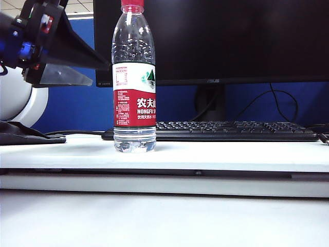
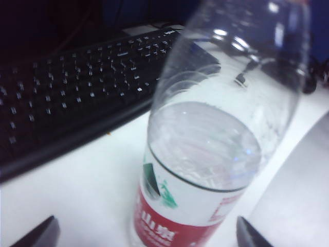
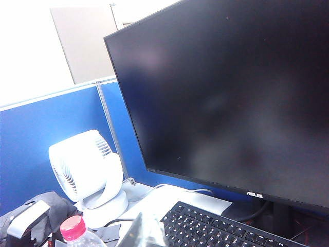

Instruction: Unscrew the cap from the plastic bottle on the table.

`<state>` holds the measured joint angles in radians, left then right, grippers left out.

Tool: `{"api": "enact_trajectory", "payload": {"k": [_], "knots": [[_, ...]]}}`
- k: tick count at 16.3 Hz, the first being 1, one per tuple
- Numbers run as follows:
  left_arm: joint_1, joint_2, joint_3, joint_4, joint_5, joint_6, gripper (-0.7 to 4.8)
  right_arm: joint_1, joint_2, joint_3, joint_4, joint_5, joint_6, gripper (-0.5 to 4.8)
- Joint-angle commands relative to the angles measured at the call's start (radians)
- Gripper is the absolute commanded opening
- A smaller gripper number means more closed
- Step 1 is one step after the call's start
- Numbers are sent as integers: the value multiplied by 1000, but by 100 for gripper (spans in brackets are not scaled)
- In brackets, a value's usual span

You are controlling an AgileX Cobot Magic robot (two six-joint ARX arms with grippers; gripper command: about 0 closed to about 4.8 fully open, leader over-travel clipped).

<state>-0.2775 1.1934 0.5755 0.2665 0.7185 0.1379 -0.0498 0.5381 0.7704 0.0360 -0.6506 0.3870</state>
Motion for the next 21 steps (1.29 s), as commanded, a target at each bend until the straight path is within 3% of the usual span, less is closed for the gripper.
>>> {"api": "enact_trajectory", "payload": {"k": [1, 2, 6, 8, 10, 14, 19, 21], "knots": [[0, -8, 3, 2, 71, -95, 454, 1, -1, 6, 16, 1, -2, -1], [0, -21, 1, 18, 143, -93, 428, 1, -2, 6, 13, 1, -2, -1], [0, -85, 0, 34, 207, -89, 425, 1, -3, 6, 12, -4, -2, -1], [0, -132, -29, 35, 209, -77, 425, 1, -3, 6, 11, -6, -1, -1], [0, -165, -123, 90, 143, -16, 425, 1, -3, 6, 11, -6, -1, -1], [0, -80, -286, 544, 14, -90, 435, 1, -2, 6, 12, -6, 2, -1], [-3, 230, -285, 917, 89, -206, 451, 1, -4, 6, 13, -29, 2, 0], [-21, 309, -284, 1027, 94, -206, 468, 1, -2, 5, 4, -42, 2, 0]]}}
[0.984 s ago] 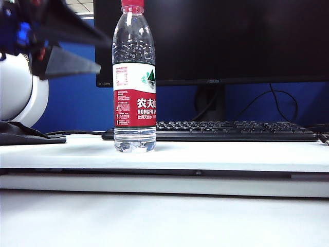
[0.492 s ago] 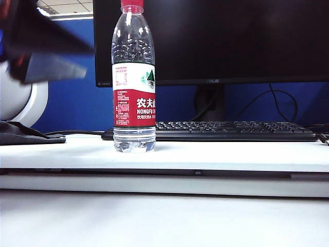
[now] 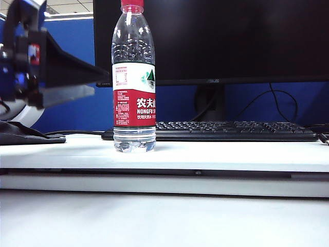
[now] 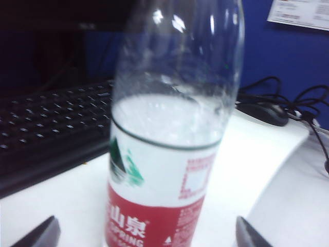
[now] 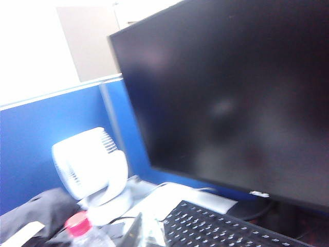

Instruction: Unscrew the cap from the plastic bottle on the table.

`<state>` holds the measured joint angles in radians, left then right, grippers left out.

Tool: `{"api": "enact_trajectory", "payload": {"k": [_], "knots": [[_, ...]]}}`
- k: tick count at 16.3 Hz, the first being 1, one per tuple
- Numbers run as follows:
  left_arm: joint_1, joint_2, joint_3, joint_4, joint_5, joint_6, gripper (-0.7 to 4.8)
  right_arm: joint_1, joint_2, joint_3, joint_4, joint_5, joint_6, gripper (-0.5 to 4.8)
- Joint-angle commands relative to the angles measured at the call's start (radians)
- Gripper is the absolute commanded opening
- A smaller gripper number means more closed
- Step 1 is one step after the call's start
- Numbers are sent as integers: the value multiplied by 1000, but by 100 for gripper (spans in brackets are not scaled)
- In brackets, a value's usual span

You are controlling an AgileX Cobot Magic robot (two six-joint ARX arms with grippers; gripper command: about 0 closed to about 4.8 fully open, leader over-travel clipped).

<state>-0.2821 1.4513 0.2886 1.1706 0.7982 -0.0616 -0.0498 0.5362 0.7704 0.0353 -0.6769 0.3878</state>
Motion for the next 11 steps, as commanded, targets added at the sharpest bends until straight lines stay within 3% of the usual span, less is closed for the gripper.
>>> {"api": "enact_trajectory", "payload": {"k": [1, 5, 7, 11], "knots": [[-31, 72, 3, 151, 11, 0, 468, 1, 0, 5, -1, -18, 1, 0], [-98, 152, 47, 177, 6, 14, 467, 1, 1, 5, -10, -18, 1, 0], [-126, 161, 73, 169, -67, 28, 467, 1, 0, 5, -16, -38, 6, 0], [-138, 165, 156, 61, -100, 61, 467, 1, 0, 5, -58, -60, 6, 0]]}}
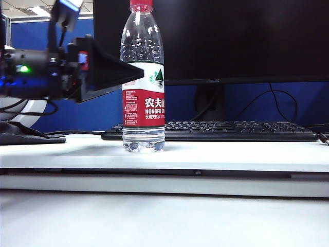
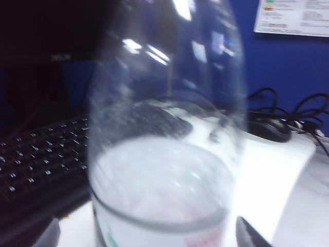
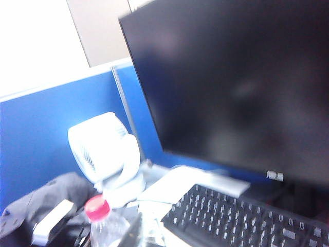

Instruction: Unscrew the cap from the plastic bottle on the table.

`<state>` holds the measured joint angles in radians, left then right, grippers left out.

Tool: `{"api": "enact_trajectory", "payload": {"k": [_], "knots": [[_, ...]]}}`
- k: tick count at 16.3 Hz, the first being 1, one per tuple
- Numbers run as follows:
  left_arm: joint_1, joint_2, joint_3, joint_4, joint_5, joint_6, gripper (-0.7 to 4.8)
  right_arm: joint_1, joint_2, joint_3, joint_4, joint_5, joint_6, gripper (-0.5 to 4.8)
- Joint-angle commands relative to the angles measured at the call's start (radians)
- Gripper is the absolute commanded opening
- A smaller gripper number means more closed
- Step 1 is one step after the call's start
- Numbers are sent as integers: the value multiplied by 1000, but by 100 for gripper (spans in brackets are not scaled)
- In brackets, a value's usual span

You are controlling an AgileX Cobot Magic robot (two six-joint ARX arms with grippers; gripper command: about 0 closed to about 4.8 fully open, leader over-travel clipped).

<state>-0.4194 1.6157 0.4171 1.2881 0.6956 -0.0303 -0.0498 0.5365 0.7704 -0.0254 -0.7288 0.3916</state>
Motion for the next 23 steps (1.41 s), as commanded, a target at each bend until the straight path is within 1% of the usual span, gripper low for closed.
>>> {"api": "enact_trajectory", "payload": {"k": [1, 3, 7, 9, 10, 11, 13, 15, 16, 17, 18, 19, 20, 21, 22, 23], "knots": [[-3, 3, 45, -92, 15, 39, 467, 1, -1, 5, 3, -8, 2, 0], [-22, 20, 68, -105, 46, 46, 467, 1, -1, 5, 3, -7, 2, 0], [-87, 100, 100, -75, 39, 45, 467, 1, -1, 5, 3, -8, 2, 0], [-102, 126, 109, -47, -17, 19, 466, 1, -1, 5, -2, -9, 2, 0], [-103, 135, 114, -46, -22, 19, 465, 1, -1, 5, -5, -9, 2, 0], [-103, 153, 123, -43, -23, 19, 452, 1, 0, 5, -12, -10, 4, 0], [-103, 174, 132, -35, -22, 18, 398, 2, 0, 5, -40, -10, 5, 0], [-103, 175, 132, -25, -23, 18, 386, 2, 0, 5, -53, -9, 5, 0], [-103, 175, 132, -19, -23, 23, 312, 2, 0, 5, -60, -9, 29, 0], [-103, 175, 132, -15, -23, 23, 281, 2, 0, 5, -72, -9, 71, 0], [-103, 175, 132, -14, -23, 23, 276, 2, 0, 5, -93, -10, 80, 2], [-103, 175, 132, -14, -23, 23, 276, 22, 0, 5, -121, -10, 80, 38], [-103, 175, 132, -14, -23, 23, 277, 50, 0, 5, -130, -5, 80, 58], [-103, 175, 132, -14, -23, 23, 277, 135, 9, 5, -152, 27, 80, 84], [-103, 175, 132, -15, -24, 23, 277, 204, 21, 5, -167, 83, 80, 127], [-103, 175, 132, -15, -36, 23, 277, 292, 35, 4, -183, 163, 78, 173]]}}
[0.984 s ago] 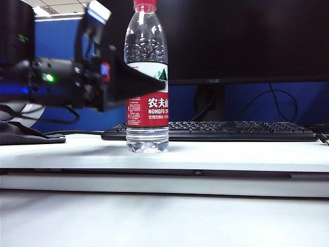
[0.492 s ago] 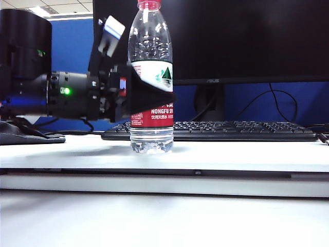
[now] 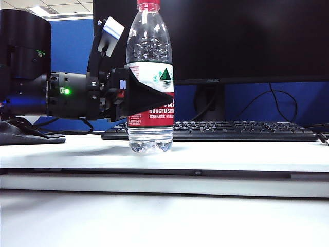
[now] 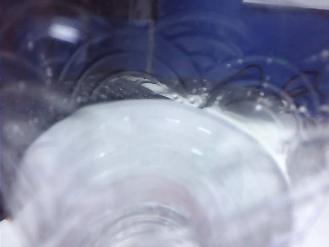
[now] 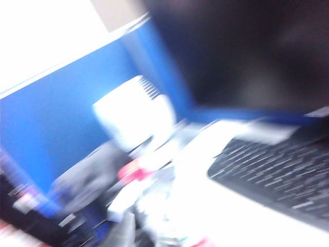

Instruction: Unscrew the cap from the plastic bottle on the table.

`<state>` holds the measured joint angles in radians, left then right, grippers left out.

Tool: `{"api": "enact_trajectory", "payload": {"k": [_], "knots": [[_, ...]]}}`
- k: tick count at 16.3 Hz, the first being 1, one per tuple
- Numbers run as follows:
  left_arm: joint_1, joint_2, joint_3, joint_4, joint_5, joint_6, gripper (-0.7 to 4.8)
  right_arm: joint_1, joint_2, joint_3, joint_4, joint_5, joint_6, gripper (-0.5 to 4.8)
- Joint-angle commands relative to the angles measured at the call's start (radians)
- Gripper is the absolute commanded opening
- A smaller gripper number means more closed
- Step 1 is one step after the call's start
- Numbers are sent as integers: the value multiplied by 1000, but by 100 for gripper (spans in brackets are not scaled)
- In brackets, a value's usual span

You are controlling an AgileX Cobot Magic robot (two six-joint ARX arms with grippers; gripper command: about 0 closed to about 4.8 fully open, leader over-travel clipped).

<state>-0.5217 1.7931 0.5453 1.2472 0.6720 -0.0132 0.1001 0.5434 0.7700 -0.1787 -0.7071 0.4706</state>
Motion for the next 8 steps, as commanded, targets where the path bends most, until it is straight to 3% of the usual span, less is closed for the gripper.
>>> {"api": "enact_trajectory", "payload": {"k": [1, 2, 3, 5, 6, 8], "knots": [[0, -3, 3, 26, -34, 5, 277, 281, 57, 5, -31, 289, -10, 242], [0, -3, 3, 26, -44, 4, 277, 418, 83, 5, -22, 459, -36, 290], [0, -3, 3, 26, -43, 0, 277, 682, 138, 5, 42, 818, -187, 350], [0, -3, 3, 26, -43, -4, 277, 953, 237, 5, 211, 1163, -404, 404], [0, -3, 3, 26, -40, -6, 277, 1046, 304, 5, 320, 1298, -489, 405], [0, -3, 3, 25, -40, -6, 277, 1131, 450, 7, 530, 1457, -580, 405]]}}
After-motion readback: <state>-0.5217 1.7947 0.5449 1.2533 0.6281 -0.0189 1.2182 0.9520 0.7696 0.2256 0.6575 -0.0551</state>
